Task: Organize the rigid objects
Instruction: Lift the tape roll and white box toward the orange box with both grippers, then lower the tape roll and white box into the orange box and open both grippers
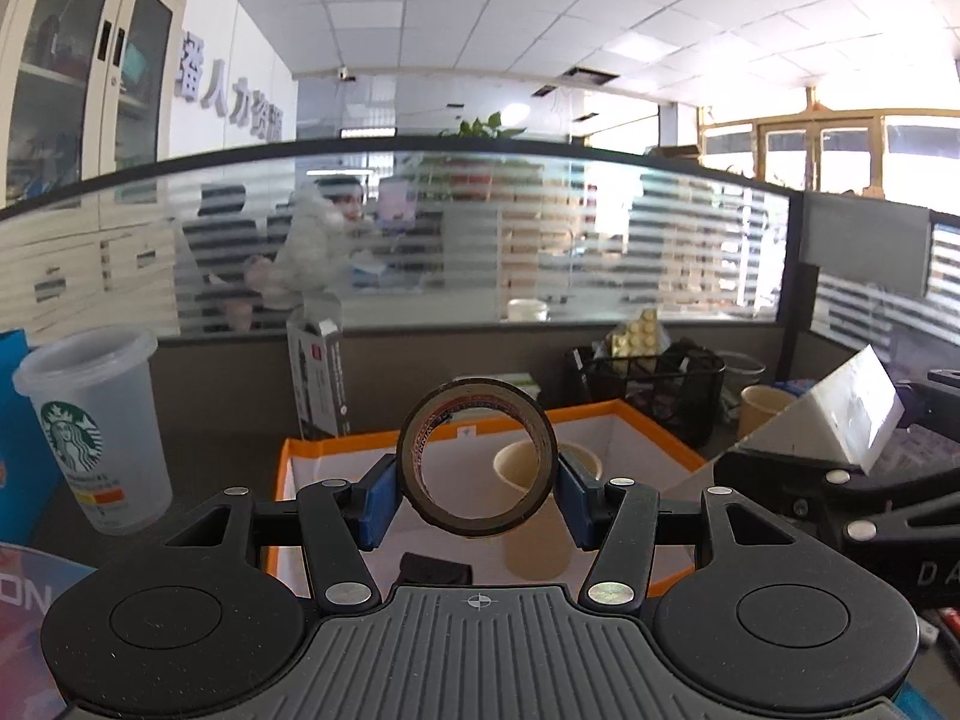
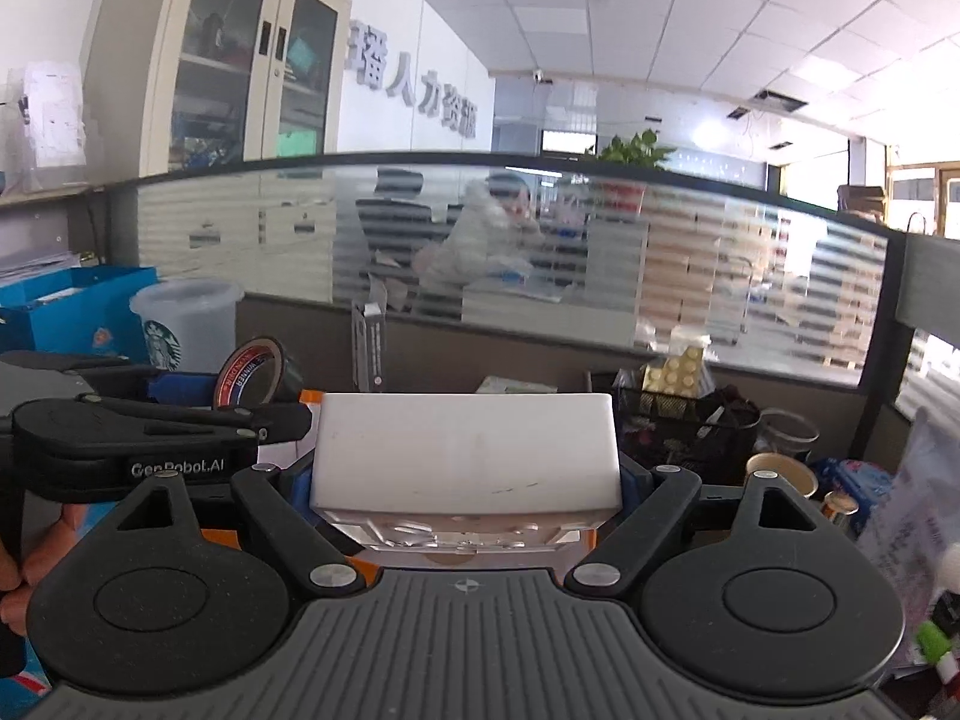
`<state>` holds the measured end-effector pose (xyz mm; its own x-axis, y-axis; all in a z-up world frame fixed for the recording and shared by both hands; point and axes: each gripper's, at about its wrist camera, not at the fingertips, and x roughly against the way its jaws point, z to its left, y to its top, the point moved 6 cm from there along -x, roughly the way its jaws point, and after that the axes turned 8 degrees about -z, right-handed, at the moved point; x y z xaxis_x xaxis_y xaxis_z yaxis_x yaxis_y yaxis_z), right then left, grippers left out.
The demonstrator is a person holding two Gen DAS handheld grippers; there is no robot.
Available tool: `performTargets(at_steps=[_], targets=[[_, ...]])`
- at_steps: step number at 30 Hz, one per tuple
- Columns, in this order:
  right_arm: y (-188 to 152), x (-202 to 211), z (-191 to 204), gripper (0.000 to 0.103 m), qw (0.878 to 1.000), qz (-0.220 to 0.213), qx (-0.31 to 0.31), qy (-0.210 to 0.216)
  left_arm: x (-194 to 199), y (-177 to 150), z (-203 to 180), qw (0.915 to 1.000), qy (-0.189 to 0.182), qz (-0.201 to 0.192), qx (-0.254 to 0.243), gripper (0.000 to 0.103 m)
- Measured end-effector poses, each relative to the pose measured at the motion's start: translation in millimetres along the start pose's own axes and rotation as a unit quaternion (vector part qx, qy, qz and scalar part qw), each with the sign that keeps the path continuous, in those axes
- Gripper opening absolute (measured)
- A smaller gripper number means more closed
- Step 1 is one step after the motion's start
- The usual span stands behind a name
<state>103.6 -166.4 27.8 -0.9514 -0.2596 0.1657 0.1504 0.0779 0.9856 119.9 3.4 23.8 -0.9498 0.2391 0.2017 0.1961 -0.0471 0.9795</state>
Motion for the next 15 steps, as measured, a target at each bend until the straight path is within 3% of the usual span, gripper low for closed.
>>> performTargets(at_steps=[15], targets=[[-6,-57,-10,0.083,1.0,0.024,-0.001,-0.002,-55,-5,19,0.9994,0.014,0.033,0.002,0.053]])
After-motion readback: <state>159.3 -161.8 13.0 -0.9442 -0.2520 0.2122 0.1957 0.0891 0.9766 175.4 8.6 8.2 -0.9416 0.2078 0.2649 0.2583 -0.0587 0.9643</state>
